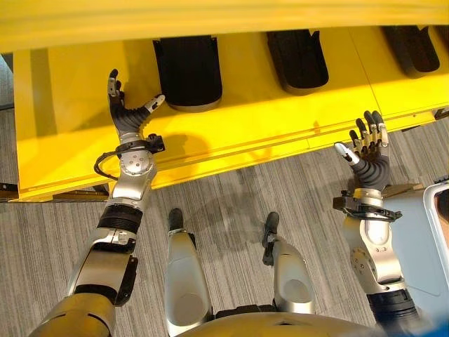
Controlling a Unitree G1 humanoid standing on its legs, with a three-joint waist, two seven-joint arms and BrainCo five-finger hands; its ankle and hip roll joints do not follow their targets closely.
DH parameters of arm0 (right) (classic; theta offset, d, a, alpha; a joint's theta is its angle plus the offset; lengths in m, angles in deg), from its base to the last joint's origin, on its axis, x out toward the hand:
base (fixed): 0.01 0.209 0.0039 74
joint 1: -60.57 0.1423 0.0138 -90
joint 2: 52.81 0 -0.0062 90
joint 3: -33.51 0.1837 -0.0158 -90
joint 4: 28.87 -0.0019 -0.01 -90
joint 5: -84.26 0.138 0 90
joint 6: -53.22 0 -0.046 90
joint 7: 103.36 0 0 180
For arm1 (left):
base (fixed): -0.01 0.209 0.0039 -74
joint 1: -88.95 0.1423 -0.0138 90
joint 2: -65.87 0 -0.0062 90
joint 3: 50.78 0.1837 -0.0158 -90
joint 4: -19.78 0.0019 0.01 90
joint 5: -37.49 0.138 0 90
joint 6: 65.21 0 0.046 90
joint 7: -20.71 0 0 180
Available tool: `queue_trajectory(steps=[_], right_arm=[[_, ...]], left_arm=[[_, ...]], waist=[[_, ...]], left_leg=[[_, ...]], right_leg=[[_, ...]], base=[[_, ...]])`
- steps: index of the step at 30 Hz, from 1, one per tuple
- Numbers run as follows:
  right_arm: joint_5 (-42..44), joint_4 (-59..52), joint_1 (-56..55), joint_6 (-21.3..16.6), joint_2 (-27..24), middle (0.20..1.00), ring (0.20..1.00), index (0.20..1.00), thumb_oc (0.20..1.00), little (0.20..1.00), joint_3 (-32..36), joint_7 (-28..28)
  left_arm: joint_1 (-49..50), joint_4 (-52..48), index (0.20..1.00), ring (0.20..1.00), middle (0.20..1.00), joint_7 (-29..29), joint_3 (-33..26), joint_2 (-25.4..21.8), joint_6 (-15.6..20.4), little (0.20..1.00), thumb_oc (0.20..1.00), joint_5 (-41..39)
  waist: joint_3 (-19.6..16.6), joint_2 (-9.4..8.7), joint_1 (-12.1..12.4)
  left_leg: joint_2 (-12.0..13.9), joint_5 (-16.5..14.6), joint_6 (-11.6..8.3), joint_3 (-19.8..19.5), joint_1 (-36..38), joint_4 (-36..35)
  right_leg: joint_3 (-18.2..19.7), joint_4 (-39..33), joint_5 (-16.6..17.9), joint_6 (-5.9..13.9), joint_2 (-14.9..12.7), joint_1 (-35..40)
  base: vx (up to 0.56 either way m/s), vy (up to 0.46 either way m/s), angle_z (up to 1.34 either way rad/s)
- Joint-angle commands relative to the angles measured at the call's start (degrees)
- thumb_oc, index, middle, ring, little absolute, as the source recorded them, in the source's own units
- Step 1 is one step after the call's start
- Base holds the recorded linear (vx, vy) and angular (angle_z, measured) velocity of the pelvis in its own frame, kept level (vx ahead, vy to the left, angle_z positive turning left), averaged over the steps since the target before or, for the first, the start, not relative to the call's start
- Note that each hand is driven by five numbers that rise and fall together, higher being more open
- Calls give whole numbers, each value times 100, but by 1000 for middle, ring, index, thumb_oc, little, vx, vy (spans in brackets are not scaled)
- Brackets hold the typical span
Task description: Move parts from the plastic box to the shelf.
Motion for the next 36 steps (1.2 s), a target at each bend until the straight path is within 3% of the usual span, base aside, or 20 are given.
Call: queue_trajectory(steps=[1,36], right_arm=[[60,-646,95,-418,-203,1000,1000,1000,1000,1000,321,47],[115,-678,67,-369,-205,1000,1000,1000,1000,1000,332,37]], left_arm=[[34,-153,1000,1000,1000,218,461,288,8,1000,1000,-92],[447,-923,1000,1000,1000,802,1078,698,-20,1000,1000,-186]], waist=[[33,104,-132],[19,209,-126]], left_leg=[[-182,240,344,573,643,-826],[-188,251,363,542,595,-794]], right_leg=[[33,834,-480,-83,2,-250],[57,988,-529,-146,4,-323]], base=[[0,0,0],[0,0,0]])
